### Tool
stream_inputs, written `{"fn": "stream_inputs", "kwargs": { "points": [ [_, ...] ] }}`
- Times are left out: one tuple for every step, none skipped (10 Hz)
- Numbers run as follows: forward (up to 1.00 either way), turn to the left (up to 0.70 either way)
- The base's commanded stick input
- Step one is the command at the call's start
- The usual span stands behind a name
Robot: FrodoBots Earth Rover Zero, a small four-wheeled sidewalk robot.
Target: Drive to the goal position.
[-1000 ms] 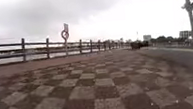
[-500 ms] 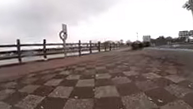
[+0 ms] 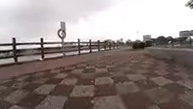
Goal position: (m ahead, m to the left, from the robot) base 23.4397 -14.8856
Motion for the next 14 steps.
{"fn": "stream_inputs", "kwargs": {
  "points": [
    [0.7, 0.0],
    [0.7, 0.0],
    [0.7, 0.0],
    [0.7, 0.0],
    [0.7, 0.0],
    [0.7, 0.0],
    [0.7, 0.0],
    [0.7, 0.0],
    [0.7, -0.1],
    [0.7, -0.31],
    [0.7, -0.18],
    [0.7, 0.0],
    [0.7, 0.0],
    [0.7, 0.0]
  ]
}}
